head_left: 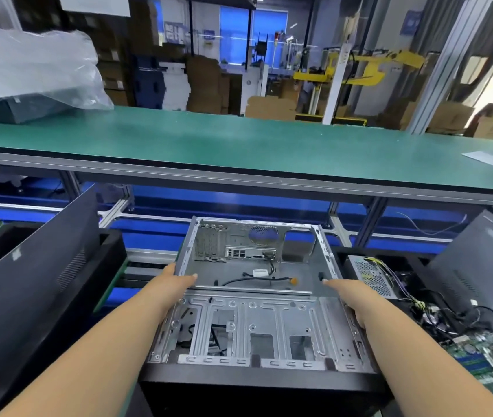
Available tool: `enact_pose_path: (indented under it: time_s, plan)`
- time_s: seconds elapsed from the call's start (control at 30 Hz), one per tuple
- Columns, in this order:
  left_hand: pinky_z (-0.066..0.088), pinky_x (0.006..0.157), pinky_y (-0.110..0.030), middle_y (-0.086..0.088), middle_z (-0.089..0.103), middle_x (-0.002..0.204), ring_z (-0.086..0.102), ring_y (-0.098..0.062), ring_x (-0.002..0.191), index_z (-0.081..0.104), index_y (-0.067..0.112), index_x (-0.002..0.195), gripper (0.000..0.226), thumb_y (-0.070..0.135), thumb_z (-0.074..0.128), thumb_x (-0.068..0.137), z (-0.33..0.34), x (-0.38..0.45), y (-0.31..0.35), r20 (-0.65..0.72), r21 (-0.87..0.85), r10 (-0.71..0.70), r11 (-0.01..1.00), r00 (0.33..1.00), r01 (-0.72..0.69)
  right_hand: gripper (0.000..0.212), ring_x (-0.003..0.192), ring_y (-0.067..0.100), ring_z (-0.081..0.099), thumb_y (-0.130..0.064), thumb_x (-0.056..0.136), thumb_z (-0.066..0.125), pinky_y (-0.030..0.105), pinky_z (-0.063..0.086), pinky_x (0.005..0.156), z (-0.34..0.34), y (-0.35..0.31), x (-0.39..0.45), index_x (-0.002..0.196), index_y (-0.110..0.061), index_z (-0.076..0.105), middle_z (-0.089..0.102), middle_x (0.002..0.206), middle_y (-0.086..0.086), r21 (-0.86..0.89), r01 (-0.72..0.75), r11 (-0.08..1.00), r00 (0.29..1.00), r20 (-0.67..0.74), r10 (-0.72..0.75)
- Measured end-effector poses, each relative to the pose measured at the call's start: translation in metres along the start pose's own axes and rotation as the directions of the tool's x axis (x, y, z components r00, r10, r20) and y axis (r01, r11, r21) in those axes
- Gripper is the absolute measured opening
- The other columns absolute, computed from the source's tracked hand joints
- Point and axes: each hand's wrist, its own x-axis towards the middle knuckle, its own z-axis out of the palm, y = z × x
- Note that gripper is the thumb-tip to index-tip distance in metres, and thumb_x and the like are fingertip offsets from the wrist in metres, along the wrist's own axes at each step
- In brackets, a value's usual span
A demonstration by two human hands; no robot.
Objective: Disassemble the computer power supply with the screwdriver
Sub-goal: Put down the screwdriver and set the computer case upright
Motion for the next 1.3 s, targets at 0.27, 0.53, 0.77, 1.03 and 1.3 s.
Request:
enact_pose_path:
  time_s: [0.27,0.53,0.77,1.03,1.3]
  plan:
    - [0.041,0.061,-0.029,-0.014,0.064,0.094,0.055,-0.026,0.074,0.060,0.006,0.112,0.025,0.017,0.051,0.091,0.005,0.011,0.011,-0.108,0.226,-0.050,0.971,0.993,0.074,0.025,0.053,0.020,0.037,-0.007,0.094,0.047,0.027,0.033,0.053,-0.001,-0.005,0.019,0.069,-0.007,0.043,0.039,0.064,0.010,-0.165,-0.025,0.986,0.998,-0.062,0.015]
    - [0.057,0.066,-0.049,-0.023,0.067,0.080,0.066,-0.043,0.073,0.068,0.007,0.082,0.015,0.011,0.061,0.069,-0.012,0.011,0.007,-0.169,-0.065,0.000,0.998,0.986,-0.011,0.009,0.050,0.020,0.039,0.004,0.076,0.050,0.024,0.029,0.049,-0.008,0.008,0.021,0.072,-0.004,0.048,0.046,0.065,0.014,0.063,0.125,0.990,0.977,-0.184,-0.111]
    - [0.057,0.078,-0.061,-0.015,0.073,0.091,0.068,-0.040,0.085,0.072,0.021,0.087,0.031,0.002,0.067,0.062,-0.029,0.013,0.040,-0.170,-0.266,0.144,0.946,0.975,-0.186,0.022,0.067,0.026,0.065,0.003,0.076,0.060,0.029,0.051,0.052,-0.019,-0.010,0.020,0.086,-0.015,0.067,0.070,0.070,0.006,0.318,0.386,0.866,0.907,-0.302,-0.294]
    - [0.051,0.092,-0.039,0.005,0.070,0.109,0.065,-0.020,0.104,0.059,0.029,0.128,0.054,-0.003,0.065,0.086,-0.027,0.012,0.024,-0.226,-0.223,0.361,0.885,0.905,-0.408,0.034,0.077,0.027,0.066,-0.007,0.081,0.059,0.043,0.056,0.070,-0.002,0.007,0.012,0.099,-0.036,0.065,0.073,0.088,0.003,0.326,0.545,0.772,0.829,-0.349,-0.437]
    - [0.042,0.103,-0.032,0.026,0.060,0.121,0.057,-0.002,0.115,0.039,0.044,0.145,0.063,0.013,0.061,0.095,-0.022,0.003,-0.006,-0.233,-0.191,0.395,0.877,0.889,-0.440,0.037,0.067,0.019,0.056,-0.018,0.088,0.052,0.032,0.045,0.061,0.008,0.017,0.008,0.111,-0.047,0.053,0.067,0.085,0.000,0.242,0.587,0.773,0.798,-0.333,-0.502]
